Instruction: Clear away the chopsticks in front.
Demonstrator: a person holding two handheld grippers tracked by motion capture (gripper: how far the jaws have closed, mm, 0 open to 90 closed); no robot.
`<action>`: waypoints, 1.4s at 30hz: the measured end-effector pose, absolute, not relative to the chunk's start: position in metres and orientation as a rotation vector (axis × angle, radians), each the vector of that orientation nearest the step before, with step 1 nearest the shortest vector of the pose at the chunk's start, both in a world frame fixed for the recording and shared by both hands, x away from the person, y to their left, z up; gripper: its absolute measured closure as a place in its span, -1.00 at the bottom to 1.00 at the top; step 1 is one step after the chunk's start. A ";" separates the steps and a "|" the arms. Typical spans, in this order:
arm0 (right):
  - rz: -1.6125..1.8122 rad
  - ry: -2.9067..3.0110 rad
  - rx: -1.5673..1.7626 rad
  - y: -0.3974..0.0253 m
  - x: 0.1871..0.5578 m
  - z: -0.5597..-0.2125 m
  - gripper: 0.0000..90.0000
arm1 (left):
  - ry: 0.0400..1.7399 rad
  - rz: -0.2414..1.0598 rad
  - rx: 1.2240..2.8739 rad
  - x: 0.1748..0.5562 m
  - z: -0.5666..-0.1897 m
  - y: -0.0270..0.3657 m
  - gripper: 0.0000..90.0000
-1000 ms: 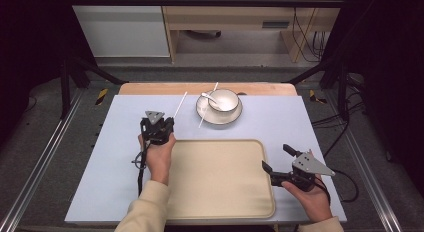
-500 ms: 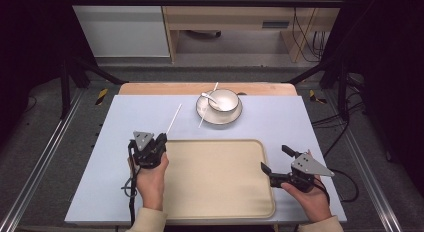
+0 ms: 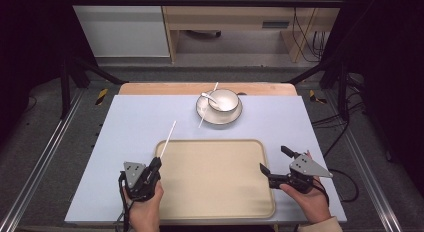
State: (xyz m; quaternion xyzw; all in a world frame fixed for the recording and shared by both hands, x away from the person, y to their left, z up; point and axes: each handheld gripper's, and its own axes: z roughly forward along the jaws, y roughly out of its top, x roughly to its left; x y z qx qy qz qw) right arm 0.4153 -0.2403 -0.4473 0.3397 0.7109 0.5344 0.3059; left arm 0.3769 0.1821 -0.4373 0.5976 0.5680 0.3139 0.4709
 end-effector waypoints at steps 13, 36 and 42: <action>1.415 1.881 0.901 -0.241 0.415 -0.447 -0.84 | 1.396 0.790 1.412 0.341 -0.444 0.186 0.90; 1.408 1.897 0.889 -0.239 0.417 -0.449 -0.83 | 1.507 0.794 1.412 0.331 -0.482 0.189 0.90; 1.404 1.903 0.888 -0.239 0.417 -0.449 -0.83 | 1.534 0.795 1.437 0.332 -0.490 0.188 0.90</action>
